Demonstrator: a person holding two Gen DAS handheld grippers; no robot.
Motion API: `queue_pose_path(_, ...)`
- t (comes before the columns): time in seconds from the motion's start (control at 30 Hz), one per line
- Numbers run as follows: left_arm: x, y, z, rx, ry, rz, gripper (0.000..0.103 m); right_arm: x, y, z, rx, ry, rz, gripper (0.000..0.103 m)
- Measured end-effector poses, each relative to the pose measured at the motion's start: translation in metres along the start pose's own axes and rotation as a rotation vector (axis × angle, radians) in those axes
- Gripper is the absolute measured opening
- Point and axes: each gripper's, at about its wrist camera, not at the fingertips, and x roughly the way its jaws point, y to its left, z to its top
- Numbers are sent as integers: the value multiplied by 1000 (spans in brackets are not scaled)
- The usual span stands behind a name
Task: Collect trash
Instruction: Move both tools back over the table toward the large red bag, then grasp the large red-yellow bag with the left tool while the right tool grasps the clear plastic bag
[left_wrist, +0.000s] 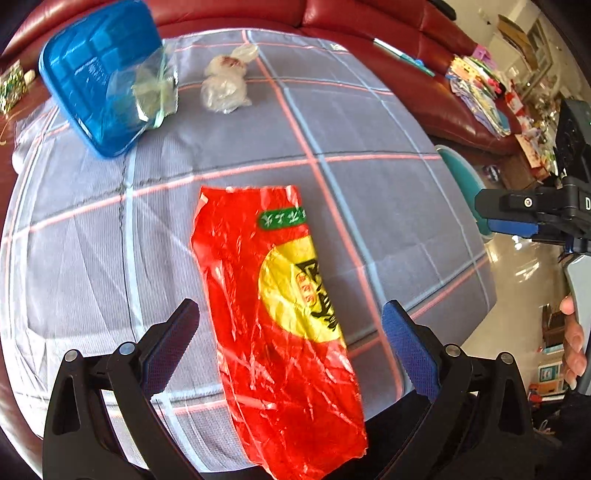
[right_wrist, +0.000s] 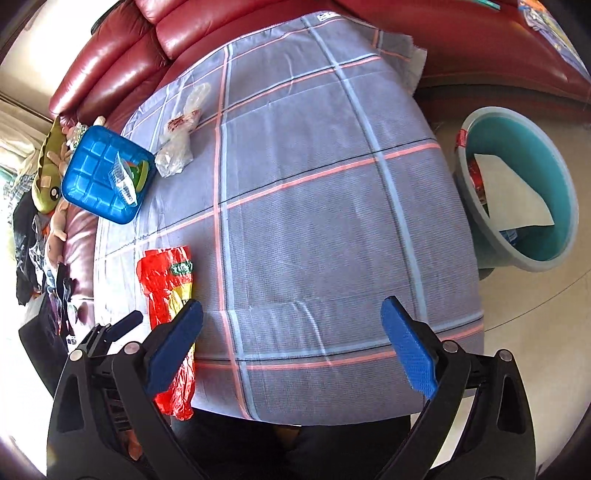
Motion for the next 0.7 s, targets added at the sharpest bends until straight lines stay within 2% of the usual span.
queue_pose_path(0.13,9,6,-13,-31,25,-27,99,13,11,-5,-13,25,-8,93)
queue_pose_path(0.4,14,-17,-23,76,-9,17,98,21,18,-1,-28,42,-23,93)
queue_pose_path(0.5,14,-23,-26,132,-49,101,76,22,17,3,-26,39,-23,93)
queue_pose_path(0.57,14,-23,-23,132,-64,95,69,24,16,5,-22,40,-24,93)
queue_pose_path(0.67,14,-22,-17,127,-85,88,45,29,16,8,-14,50,-20,93)
queue_pose_path(0.7,15,-20,-13,122,-92,110,11,32,17,9,-11,55,-17,93)
